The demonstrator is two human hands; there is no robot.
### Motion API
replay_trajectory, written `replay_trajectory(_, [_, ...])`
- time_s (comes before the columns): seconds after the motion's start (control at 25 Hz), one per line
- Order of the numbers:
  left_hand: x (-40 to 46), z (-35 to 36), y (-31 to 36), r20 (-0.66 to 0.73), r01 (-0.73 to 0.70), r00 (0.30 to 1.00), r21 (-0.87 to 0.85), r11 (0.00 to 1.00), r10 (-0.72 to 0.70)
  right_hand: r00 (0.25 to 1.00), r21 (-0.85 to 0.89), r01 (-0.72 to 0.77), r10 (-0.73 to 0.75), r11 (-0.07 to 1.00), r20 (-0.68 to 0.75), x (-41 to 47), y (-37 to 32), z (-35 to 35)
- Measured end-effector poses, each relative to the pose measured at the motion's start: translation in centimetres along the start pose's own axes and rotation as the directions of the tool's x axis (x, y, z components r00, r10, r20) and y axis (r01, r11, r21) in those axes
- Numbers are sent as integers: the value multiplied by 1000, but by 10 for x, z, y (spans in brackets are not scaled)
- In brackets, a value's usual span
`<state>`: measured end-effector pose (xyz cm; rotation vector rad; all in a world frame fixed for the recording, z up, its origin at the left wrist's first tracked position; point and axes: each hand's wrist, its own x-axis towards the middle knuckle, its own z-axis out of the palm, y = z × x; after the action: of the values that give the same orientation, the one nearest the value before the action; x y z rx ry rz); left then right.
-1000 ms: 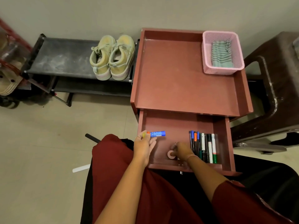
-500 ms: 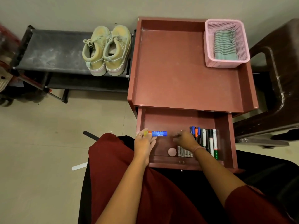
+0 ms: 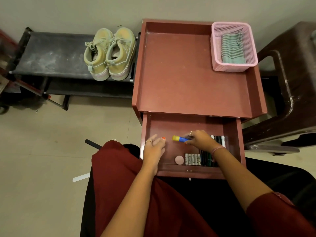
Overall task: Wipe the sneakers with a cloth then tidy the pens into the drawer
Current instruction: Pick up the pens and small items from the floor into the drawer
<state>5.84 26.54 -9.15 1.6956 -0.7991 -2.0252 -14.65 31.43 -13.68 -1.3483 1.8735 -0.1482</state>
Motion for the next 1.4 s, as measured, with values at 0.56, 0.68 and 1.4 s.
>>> replay_trajectory(0.56, [2,-1,2,-45,63,997,-3,998,-63,970,-283,-192,226,940,90,14,46,49])
replay_trajectory(0.68, [3,-2,2,-40,63,997,-2,998,-63,970,-368,-157,212,917,116,11,47,51])
replay_trajectory(1.4, [-2,-2,7,-36,69,997,-51,996,-70,970,-533,208,-100,820,224,-16,6,51])
